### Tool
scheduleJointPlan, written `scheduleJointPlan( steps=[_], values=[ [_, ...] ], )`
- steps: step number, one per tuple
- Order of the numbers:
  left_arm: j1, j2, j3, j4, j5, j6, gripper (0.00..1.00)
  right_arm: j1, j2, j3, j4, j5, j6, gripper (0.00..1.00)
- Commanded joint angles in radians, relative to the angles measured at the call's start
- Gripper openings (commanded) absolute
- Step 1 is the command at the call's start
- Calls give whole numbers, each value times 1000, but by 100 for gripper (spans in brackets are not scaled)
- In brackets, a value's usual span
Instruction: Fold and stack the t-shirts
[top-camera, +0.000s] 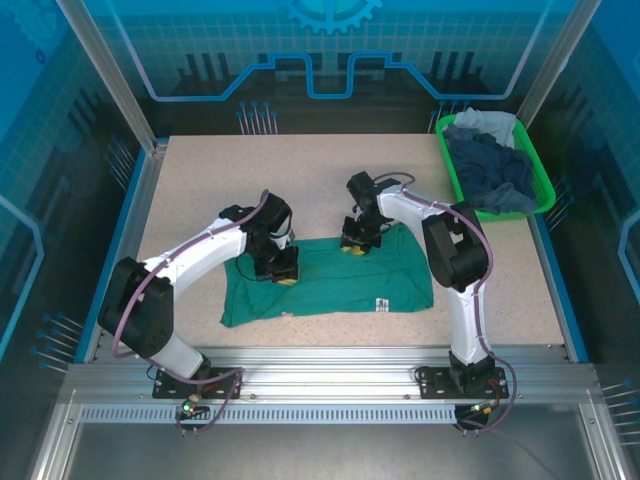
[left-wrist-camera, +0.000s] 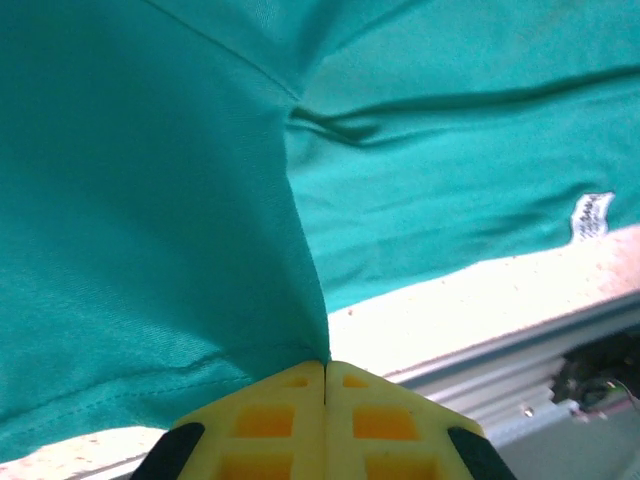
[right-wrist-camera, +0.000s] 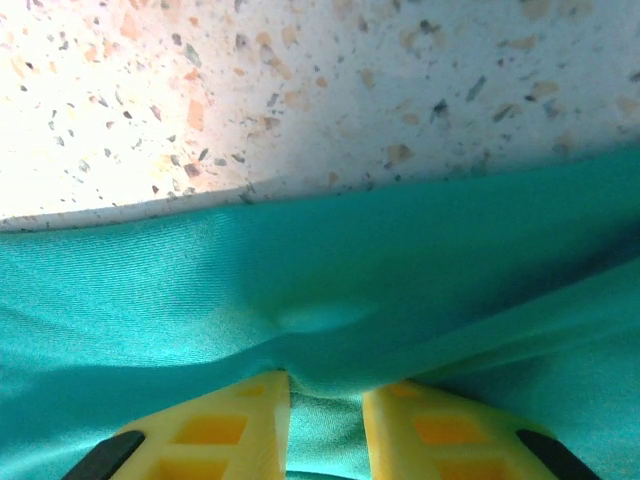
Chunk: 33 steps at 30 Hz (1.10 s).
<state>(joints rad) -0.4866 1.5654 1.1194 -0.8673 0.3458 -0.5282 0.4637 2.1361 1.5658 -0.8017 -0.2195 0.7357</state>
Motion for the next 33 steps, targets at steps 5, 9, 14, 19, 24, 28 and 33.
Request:
scheduleJointPlan(
  steps=[5, 9, 14, 19, 24, 28, 33],
  values=[
    [36, -36, -9, -28, 58, -43, 43, -11, 25, 0, -52, 30, -13, 27],
    [132, -85, -11, 2, -3, -114, 44, -5, -20, -15, -37, 47, -16, 28],
    [320, -52, -52, 63, -43, -177, 40, -3, -107, -58, -25, 96, -15, 29],
    [417, 29, -21, 154, -66, -206, 36, -43, -155, -127, 2, 94, -18, 29],
    [461, 148, 71, 218, -124, -196, 34, -89, -155, -157, 11, 102, -32, 29],
    [487, 246, 112, 150, -221, -184, 24, -131, -144, -163, -1, 124, -45, 29],
    [528, 334, 77, 182, -245, -151, 18, -183, -131, -182, -19, 159, -58, 28]
  ],
)
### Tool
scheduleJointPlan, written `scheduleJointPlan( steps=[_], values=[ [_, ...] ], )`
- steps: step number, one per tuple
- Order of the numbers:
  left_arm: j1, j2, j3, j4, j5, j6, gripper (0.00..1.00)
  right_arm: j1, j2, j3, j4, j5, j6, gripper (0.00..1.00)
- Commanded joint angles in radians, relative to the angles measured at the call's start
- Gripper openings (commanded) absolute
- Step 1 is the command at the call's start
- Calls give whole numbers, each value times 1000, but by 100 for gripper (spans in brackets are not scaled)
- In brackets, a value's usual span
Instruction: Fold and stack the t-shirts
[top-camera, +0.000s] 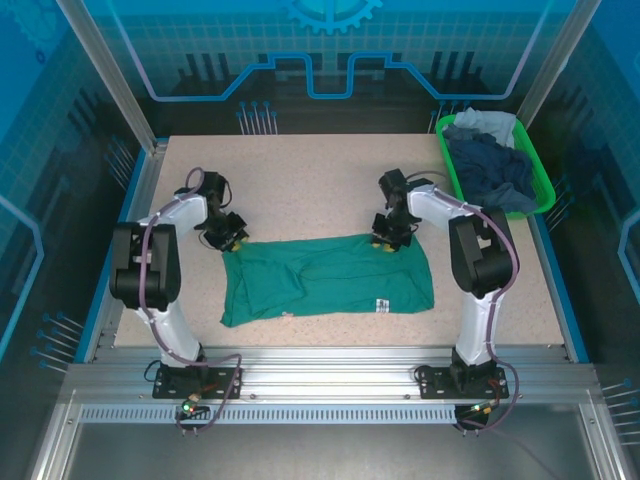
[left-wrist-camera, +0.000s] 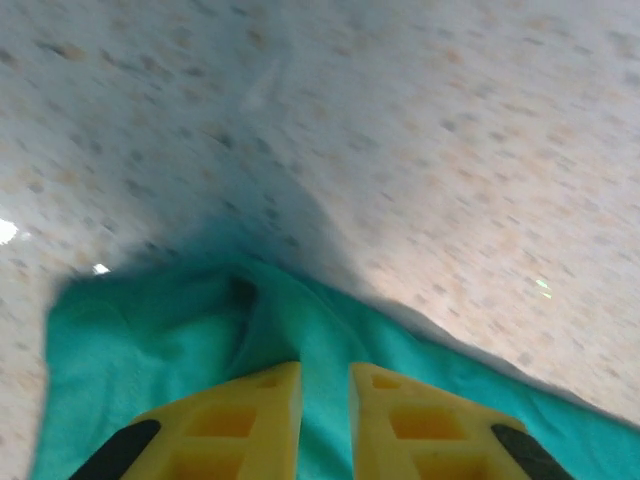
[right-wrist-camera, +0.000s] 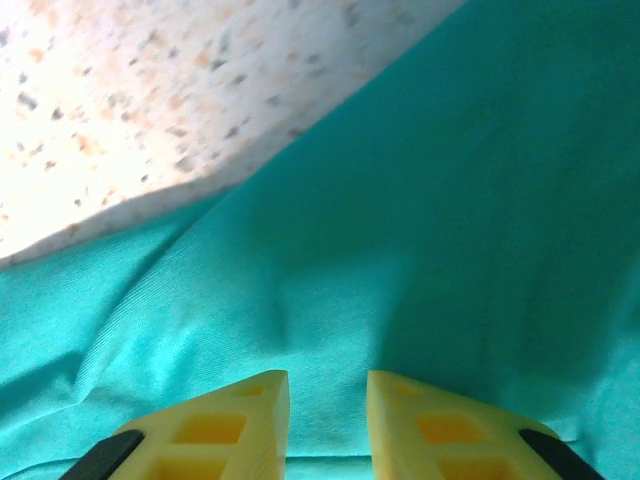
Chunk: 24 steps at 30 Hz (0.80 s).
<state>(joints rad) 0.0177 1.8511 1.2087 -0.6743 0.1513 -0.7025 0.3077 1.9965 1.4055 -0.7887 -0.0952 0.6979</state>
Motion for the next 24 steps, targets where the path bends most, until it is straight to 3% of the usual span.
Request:
scheduleJointPlan(
  steps=[1, 9, 12, 18, 24],
  values=[
    [32, 66, -13, -13, -62, 33, 17, -39, 10, -30, -33, 39, -21, 28],
    [66, 106, 27, -34, -78, 54, 14, -91, 8, -39, -47, 43, -44, 28],
    [54, 51, 64, -69, -88, 45, 18, -68, -34, -14, -77, 85, -55, 28],
    [-54, -139, 32, -125, -98, -22, 29, 0, -141, -22, -98, 125, -41, 29],
    [-227, -283, -163, -40, 35, -316, 29, 19, -134, -26, -42, 32, -33, 30]
  ],
)
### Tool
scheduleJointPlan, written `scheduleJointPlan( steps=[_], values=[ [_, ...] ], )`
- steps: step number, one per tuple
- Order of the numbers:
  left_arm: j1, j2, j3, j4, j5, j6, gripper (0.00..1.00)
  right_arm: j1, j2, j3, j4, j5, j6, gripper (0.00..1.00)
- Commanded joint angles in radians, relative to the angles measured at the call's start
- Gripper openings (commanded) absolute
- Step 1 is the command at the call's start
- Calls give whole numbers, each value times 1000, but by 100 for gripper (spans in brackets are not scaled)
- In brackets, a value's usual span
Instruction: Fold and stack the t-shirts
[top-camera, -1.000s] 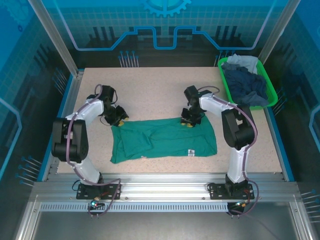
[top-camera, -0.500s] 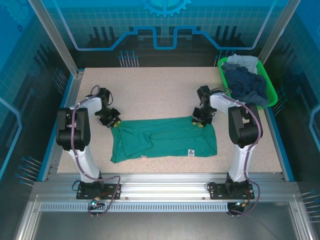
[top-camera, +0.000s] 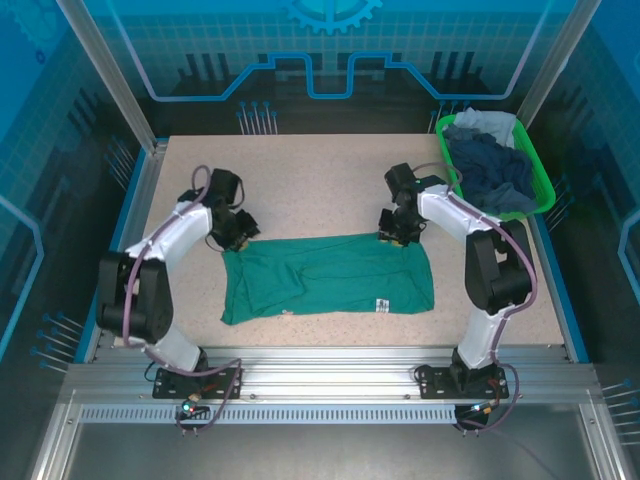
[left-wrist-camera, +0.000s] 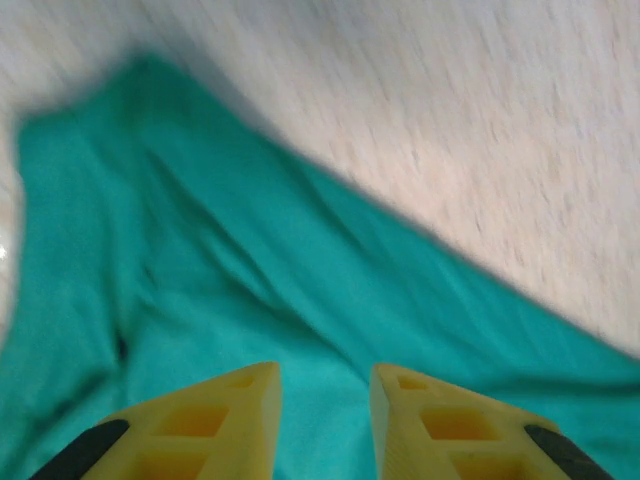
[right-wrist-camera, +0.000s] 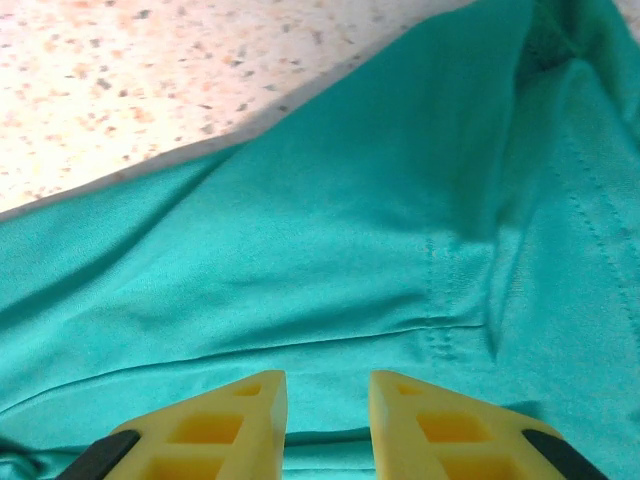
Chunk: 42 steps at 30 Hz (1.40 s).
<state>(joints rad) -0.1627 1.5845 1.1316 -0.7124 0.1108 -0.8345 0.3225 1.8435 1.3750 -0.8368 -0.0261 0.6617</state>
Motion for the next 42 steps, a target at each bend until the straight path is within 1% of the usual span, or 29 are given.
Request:
scheduleJointPlan(
  steps=[1, 2, 4, 7, 9, 13, 16, 21, 23, 25, 27, 29, 31, 34, 36, 41, 42],
  values=[
    [-67, -27, -122, 22, 91, -239, 28, 6, 44, 28, -10, -28, -2, 29],
    [-82, -34, -156, 53, 104, -291, 26, 2, 72, 49, -22, -28, -13, 29],
    [-102, -31, -194, 93, 105, -347, 24, -10, 129, 87, -49, -39, -30, 30],
    [-107, 15, -191, 123, 92, -377, 23, -32, 210, 148, -103, -30, -49, 29],
    [-106, 71, -158, 117, 77, -360, 22, -50, 238, 172, -125, -15, -53, 29],
    [-79, 224, -42, 87, 42, -284, 22, -104, 288, 216, -186, 2, -41, 29],
    [-59, 320, 63, 40, 14, -223, 21, -125, 282, 204, -183, -16, -34, 29],
    [-47, 339, 131, -3, -25, -160, 22, -122, 235, 166, -186, -1, -14, 28],
    [-59, 295, 133, -13, -44, -135, 25, -113, 155, 107, -144, 16, 7, 28],
    [-79, 241, 129, -27, -46, -116, 30, -100, 63, 41, -104, 30, 32, 31],
    [-112, 191, 123, -35, -20, -85, 34, -92, -1, -10, -90, 28, 71, 34],
    [-158, 152, 113, -34, 17, -15, 40, -98, -50, -73, -56, -8, 126, 35],
    [-192, 147, 119, -78, 42, 68, 44, -112, -72, -133, -2, -54, 168, 36],
    [-249, 143, 114, -126, 32, 192, 45, -147, -49, -170, 72, -131, 206, 36],
    [-283, 153, 112, -151, 21, 252, 45, -161, -21, -164, 85, -160, 212, 35],
    [-352, 194, 118, -192, -20, 319, 46, -174, 27, -149, 85, -179, 218, 34],
    [-361, 196, 121, -211, -47, 323, 46, -174, 30, -148, 80, -174, 219, 34]
  ],
)
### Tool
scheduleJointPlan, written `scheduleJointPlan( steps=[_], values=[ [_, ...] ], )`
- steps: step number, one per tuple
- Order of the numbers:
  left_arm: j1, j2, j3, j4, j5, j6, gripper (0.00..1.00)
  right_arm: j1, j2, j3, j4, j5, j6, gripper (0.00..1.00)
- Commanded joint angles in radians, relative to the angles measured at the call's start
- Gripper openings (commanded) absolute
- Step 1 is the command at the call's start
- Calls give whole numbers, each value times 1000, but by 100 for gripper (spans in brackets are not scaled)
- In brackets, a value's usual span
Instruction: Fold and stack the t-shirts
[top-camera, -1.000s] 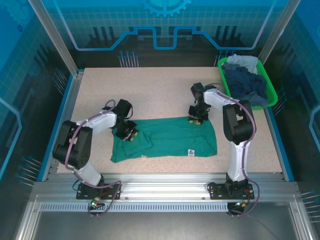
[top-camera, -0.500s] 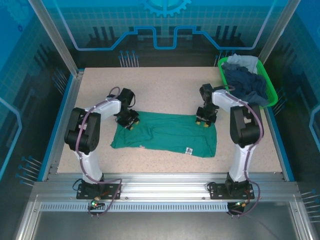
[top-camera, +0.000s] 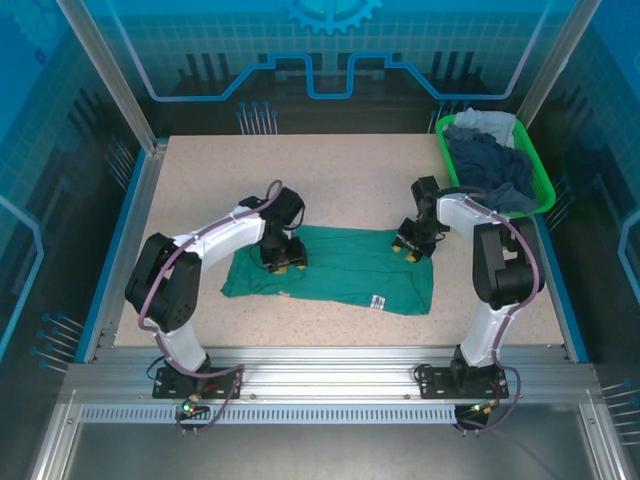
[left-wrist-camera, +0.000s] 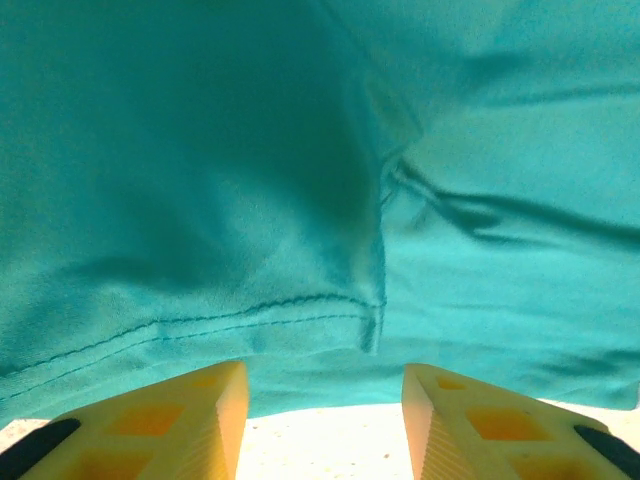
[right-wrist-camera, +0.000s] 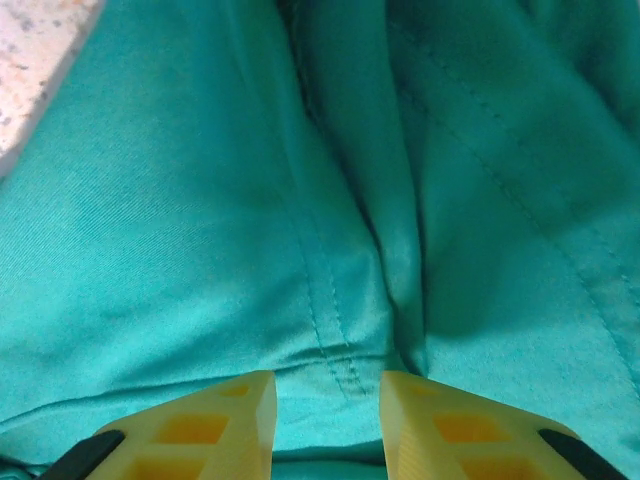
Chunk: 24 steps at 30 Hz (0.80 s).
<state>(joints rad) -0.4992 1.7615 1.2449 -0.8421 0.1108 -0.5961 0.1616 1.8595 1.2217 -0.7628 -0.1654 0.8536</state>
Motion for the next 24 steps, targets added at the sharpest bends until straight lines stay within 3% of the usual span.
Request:
scheduleJointPlan(
  steps=[1, 3, 5, 10, 13, 19, 24],
  values=[
    [-33, 17, 8, -111, -100, 80, 47, -16, 16, 4, 3, -29, 27, 34],
    [-25, -18, -15, -150, -184, 34, 53, -20, 15, -2, -1, -20, 26, 33],
    [19, -85, -75, -155, -200, -53, 59, -23, 18, -8, 1, -17, 19, 33],
    [211, -278, -254, -29, -65, -210, 62, -32, 24, -22, 14, -28, 11, 33],
    [280, -297, -290, 6, 9, -236, 63, -33, 20, -25, 16, -33, 11, 34],
    [294, -248, -305, 38, 65, -231, 59, -37, 23, -27, 11, -34, 17, 34],
    [294, -212, -336, 65, 76, -224, 49, -36, 10, -42, 14, -39, 27, 34]
  ],
)
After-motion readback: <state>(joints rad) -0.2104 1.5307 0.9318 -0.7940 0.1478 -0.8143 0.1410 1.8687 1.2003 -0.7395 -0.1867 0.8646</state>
